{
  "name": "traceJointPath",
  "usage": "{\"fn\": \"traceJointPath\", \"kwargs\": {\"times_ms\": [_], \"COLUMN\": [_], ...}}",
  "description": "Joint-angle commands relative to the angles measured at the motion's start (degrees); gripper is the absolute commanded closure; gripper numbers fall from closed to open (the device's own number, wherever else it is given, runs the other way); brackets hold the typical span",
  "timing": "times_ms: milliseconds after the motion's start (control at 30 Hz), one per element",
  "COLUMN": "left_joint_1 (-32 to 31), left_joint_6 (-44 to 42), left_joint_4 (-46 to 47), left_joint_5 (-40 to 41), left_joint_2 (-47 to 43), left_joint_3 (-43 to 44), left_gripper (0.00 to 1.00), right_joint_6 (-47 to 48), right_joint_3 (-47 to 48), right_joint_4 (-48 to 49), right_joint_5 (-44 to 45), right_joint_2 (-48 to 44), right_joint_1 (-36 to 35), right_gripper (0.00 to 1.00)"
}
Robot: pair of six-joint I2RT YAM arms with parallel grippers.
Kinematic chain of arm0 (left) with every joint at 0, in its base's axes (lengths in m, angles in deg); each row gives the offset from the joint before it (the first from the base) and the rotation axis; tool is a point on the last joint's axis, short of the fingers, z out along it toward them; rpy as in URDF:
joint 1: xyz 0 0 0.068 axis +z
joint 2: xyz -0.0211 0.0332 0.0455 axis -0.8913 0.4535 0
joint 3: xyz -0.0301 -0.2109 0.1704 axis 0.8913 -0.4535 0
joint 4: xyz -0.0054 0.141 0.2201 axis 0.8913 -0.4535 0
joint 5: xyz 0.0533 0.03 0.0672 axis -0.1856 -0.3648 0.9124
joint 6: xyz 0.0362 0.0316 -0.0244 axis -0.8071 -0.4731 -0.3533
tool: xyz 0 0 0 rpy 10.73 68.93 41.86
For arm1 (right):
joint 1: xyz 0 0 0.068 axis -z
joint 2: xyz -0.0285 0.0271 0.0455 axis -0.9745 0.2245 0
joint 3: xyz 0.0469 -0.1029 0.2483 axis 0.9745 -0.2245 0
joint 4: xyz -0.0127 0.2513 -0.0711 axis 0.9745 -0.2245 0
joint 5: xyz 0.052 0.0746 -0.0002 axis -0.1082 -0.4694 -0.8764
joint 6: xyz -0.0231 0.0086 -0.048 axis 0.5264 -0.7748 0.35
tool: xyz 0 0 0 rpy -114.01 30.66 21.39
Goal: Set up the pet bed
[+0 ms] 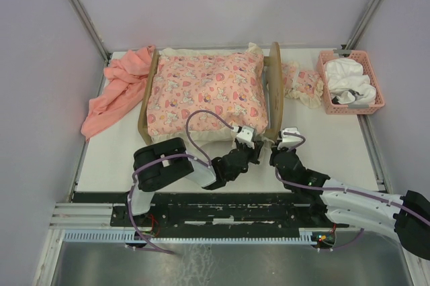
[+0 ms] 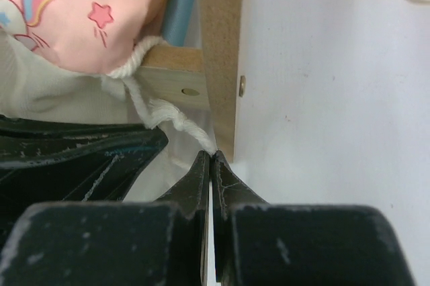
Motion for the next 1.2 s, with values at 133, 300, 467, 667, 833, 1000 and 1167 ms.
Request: {"fn": "traceJointPath", "kwargs": {"times_ms": [133, 300, 467, 667, 833, 1000, 1167], "left_joint_1": [0.1, 0.1, -0.1, -0.2, -0.2, -0.2, -0.2], "left_joint_6": [-0.3, -0.3, -1.1, -2.5, -2.9, -2.4, -3.9], "left_joint_4": [4.2, 4.3, 4.1, 4.2, 4.2, 4.1, 4.2], "left_joint_5": [-2.4, -3.0, -3.6, -3.9, -3.7, -1.6, 3.1], "left_joint_2": [-4.1, -4.8, -5.5, -5.6, -5.6, -8.3, -10.4], "left_joint_3": [-1.8, -1.9, -2.0, -2.1, -2.7, -5.6, -9.1], "left_gripper": [0.97, 0.97, 0.97, 0.97, 0.93, 0.75, 0.72], "right_joint_6": [13.2, 14.9, 16.6, 22.3, 27.3, 28.4, 29.6], "right_joint_3": [-1.2, -1.7, -0.6, 0.4, -0.8, 0.2, 0.2], "right_joint_4": [9.9, 10.8, 11.6, 13.5, 20.0, 21.8, 23.7], "right_joint_5": [-1.2, -2.4, -12.1, -16.3, -23.9, -28.6, -31.0], "right_joint_2": [-0.6, 0.1, 1.9, 4.7, 6.4, 9.5, 10.7], "right_joint_1": [0.0, 1.5, 6.4, 7.3, 9.4, 11.8, 12.6], "right_gripper": [0.98, 0.98, 0.98, 0.98, 0.98, 0.98, 0.98]}}
